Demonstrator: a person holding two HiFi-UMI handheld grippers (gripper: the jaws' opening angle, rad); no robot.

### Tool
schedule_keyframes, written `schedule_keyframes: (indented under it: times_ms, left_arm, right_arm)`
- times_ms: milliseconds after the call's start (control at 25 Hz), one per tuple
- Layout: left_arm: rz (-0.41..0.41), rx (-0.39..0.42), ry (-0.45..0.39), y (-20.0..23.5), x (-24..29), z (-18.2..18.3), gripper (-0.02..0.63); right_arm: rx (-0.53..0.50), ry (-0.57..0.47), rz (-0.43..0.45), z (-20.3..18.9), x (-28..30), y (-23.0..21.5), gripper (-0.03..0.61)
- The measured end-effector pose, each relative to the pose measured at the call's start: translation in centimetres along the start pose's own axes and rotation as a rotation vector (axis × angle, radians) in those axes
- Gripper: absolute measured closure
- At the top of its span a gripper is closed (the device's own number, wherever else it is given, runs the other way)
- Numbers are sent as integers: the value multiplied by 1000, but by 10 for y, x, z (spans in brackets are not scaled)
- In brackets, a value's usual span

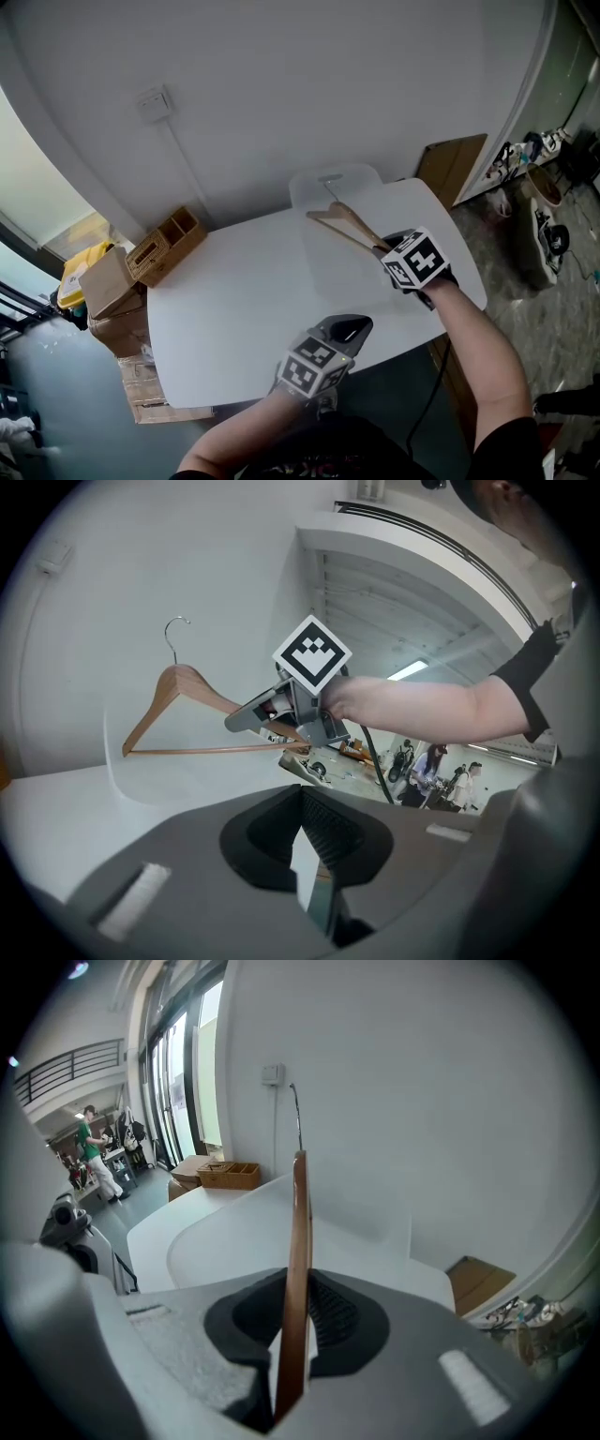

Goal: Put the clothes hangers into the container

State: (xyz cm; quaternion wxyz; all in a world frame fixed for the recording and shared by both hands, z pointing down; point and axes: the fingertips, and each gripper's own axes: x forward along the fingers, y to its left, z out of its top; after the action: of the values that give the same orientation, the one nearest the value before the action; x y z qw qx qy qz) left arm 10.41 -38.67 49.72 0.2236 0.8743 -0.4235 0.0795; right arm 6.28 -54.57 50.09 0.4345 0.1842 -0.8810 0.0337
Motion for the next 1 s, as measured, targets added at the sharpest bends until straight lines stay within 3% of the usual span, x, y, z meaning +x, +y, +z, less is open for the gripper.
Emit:
schedule_keyframes:
  times_ms: [400, 1000]
  left_arm:
    - [68, -27, 15, 6, 9, -7, 609]
    - [143, -60, 8, 26, 1, -10, 609]
  right_arm:
    - [-55, 130, 49, -3, 47, -18, 529]
    - [-26, 127, 97, 5, 76, -25, 528]
